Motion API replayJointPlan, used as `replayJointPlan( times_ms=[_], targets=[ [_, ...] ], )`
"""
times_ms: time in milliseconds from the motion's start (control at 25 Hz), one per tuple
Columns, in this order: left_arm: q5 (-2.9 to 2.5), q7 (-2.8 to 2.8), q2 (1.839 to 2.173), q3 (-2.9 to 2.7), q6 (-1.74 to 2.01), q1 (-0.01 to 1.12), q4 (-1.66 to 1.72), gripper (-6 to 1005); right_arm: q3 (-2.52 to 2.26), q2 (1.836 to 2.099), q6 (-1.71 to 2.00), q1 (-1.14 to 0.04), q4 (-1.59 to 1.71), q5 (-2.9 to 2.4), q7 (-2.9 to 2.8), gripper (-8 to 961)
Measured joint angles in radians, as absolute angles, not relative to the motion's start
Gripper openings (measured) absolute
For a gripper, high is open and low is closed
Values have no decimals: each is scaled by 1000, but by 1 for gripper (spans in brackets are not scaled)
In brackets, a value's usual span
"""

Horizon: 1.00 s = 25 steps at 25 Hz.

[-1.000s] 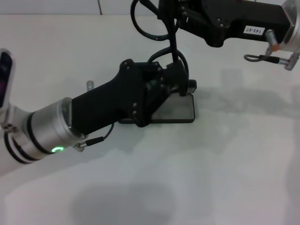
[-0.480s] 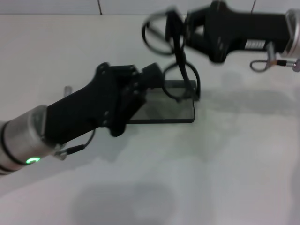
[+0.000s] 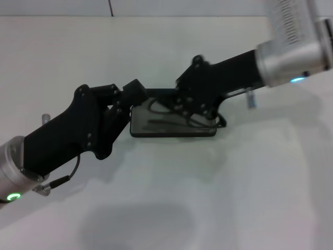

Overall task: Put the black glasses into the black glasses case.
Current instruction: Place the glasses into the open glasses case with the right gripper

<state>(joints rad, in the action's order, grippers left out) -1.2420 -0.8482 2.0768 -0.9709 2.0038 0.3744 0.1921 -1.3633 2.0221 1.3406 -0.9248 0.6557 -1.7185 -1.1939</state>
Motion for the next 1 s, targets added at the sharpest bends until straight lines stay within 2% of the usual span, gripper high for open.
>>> replayJointPlan(
  times_ms=[80,400,1000],
  targets=[
    [-1241,-848,2077,-971,1995,368,187,20,-1482,2024,1248,-971,647,-1721,-1204,27],
    [-1241,-851,2082,-971,1967,357,181,20,-1585,2028,1122,-1034,636,-1771,-1253,26],
    [-1241,-867,2086,-971,1935,356,161,20,-1727,2028,916,-1045,634,-1755,-1272,26]
  ],
)
